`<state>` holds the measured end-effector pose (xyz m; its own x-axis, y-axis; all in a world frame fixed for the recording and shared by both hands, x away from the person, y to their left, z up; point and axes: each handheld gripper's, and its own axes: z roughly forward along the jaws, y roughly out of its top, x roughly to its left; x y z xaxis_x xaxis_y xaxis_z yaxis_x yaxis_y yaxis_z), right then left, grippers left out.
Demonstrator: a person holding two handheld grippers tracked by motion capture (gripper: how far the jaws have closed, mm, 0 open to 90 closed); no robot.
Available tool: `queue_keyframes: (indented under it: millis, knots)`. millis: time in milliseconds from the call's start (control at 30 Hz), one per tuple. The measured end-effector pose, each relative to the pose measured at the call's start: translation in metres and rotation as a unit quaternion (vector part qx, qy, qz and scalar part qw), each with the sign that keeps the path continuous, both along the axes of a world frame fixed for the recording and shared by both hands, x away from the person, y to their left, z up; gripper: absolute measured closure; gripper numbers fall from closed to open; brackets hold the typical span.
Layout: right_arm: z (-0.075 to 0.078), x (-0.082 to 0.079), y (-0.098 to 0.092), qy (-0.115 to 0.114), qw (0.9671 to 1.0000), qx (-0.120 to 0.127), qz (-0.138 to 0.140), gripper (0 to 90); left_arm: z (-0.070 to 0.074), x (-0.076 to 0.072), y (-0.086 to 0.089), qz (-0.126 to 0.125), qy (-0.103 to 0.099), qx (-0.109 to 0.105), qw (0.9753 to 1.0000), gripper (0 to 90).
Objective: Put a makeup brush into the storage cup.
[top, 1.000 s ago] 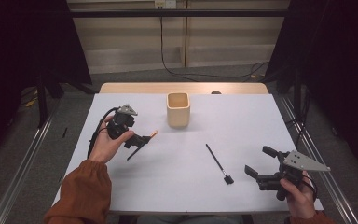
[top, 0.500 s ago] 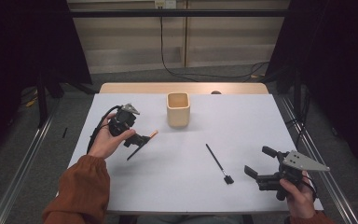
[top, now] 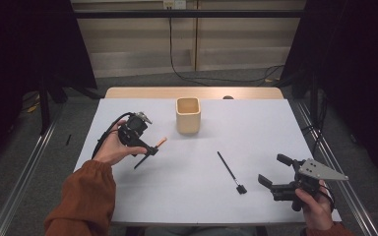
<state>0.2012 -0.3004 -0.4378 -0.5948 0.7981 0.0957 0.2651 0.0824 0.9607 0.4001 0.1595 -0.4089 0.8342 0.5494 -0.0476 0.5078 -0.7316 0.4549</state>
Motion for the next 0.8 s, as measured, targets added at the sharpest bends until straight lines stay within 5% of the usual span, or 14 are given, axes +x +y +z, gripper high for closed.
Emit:
queue_keyframes:
  millis: [400,500,800]
  knots:
    - [0.000,0.000,0.000,0.001,1.0000,-0.001,0.001,0.0,-0.011,0.004,0.001,0.000,0.042,0.055,0.9976,25.9]
    - [0.000,0.000,0.000,0.000,1.0000,-0.002,0.001,0.0,-0.013,0.006,-0.002,0.007,0.047,0.050,0.9976,29.1]
    - [0.000,0.000,0.000,0.002,1.0000,-0.001,0.002,0.0,-0.025,0.013,-0.009,0.006,0.081,0.080,0.9935,48.0]
